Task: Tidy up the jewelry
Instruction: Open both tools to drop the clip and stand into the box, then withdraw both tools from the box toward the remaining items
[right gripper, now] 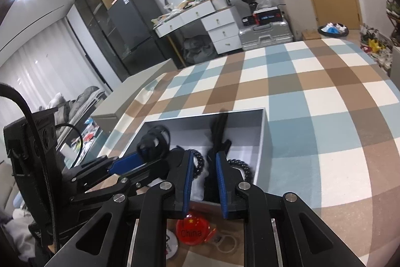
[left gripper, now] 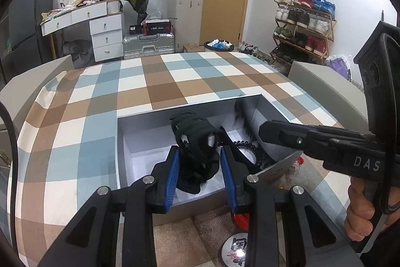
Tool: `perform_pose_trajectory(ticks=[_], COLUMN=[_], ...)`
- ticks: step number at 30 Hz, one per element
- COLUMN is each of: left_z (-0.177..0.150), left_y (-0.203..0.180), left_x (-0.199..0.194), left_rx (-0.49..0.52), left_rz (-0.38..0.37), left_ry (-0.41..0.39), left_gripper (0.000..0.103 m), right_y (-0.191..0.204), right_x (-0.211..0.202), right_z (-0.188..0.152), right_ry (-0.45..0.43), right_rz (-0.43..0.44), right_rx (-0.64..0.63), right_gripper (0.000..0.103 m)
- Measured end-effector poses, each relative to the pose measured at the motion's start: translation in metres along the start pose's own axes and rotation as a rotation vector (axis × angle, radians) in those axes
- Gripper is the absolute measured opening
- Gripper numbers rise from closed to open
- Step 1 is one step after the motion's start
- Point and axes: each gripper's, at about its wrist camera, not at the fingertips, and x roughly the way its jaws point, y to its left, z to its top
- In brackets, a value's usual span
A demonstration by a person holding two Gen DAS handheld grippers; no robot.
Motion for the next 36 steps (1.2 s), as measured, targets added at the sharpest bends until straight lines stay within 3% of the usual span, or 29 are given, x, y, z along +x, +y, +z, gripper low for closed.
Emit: perform_pose_trajectory(ticks=[2, 4, 7, 9, 10, 12, 13, 15, 18, 25, 30, 36], left_z=[0.000, -0.001, -0.004, -0.006, -0.007, -0.012, -0.014, -0.019, -0.030, -0.044, -0.051, -0.057], left_y=[0.001, 0.003, 0.004, 0.005, 0.006, 0.008, 0.009, 0.012, 0.014, 0.006, -0.004, -0.005], left_x=[-0.003, -0.008, -0.021, -0.029, -0.032, -0.040, -0.042, -0.045, -0.051, -0.049, -0.042, -0.037], left_rx=[-0.006, -0.011, -0.003, -0.001, -0.003, -0.011, -0.018, -0.031, -0.065, -0.056, 0.008, 0.012], left_rz=[-0.004, -0.014, -0.023, -0.011, -0.004, 0.012, 0.014, 0.025, 0.019, 0.031, 0.047, 0.020], left_ry=[-0.005, -0.011, -0.042, -0.054, -0.060, -0.079, -0.080, -0.077, -0.101, -0.068, -0.014, 0.046], left_gripper=[0.029, 0.037, 0.056, 0.079, 0.082, 0.086, 0.088, 0.102, 0.102, 0.102, 0.102, 0.102], right_y=[0.002, 0.004, 0.007, 0.008, 0.008, 0.009, 0.010, 0.011, 0.011, 0.005, 0.007, 0.013], right_x=[-0.002, -0.005, -0.016, -0.024, -0.028, -0.036, -0.041, -0.048, -0.057, -0.059, -0.053, -0.048], right_z=[-0.001, -0.001, -0.003, -0.005, -0.006, -0.010, -0.013, -0.019, -0.031, -0.055, -0.060, -0.068], right_ry=[-0.005, -0.008, -0.034, -0.041, -0.044, -0.040, -0.038, -0.041, -0.038, 0.010, 0.034, 0.064], right_rz=[0.013, 0.014, 0.000, -0.003, -0.006, -0.019, -0.027, -0.047, -0.092, -0.159, -0.145, -0.144], right_rx=[-0.009, -0.025, -0.054, -0.072, -0.082, -0.104, -0.121, -0.142, -0.172, -0.170, -0.175, -0.215], right_gripper=[0.019, 0.025, 0.038, 0.054, 0.060, 0.084, 0.088, 0.099, 0.103, 0.103, 0.102, 0.100])
